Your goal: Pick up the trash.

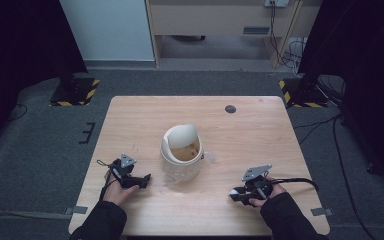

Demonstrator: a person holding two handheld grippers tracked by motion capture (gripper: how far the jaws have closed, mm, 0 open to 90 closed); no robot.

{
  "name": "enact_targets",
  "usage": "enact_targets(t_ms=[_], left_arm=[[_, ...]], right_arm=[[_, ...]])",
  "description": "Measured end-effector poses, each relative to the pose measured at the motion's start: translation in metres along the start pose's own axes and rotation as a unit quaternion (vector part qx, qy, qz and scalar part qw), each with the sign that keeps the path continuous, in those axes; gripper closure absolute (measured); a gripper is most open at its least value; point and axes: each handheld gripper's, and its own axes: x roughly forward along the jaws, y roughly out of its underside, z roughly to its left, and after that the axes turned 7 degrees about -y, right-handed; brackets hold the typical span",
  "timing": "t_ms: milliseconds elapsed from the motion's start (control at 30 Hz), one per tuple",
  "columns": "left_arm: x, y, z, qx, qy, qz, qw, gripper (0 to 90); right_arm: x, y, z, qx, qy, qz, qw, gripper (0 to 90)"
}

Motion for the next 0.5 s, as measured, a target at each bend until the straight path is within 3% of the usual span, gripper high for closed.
enact_targets(t_ms=[500], left_arm=[[0.000, 0.000, 0.000, 0.000, 0.000, 0.000, 1.0000, 0.0]], right_arm=[[-0.014, -0.010, -0.006, 0.008, 0.021, -0.074, 0.9970, 67.6]])
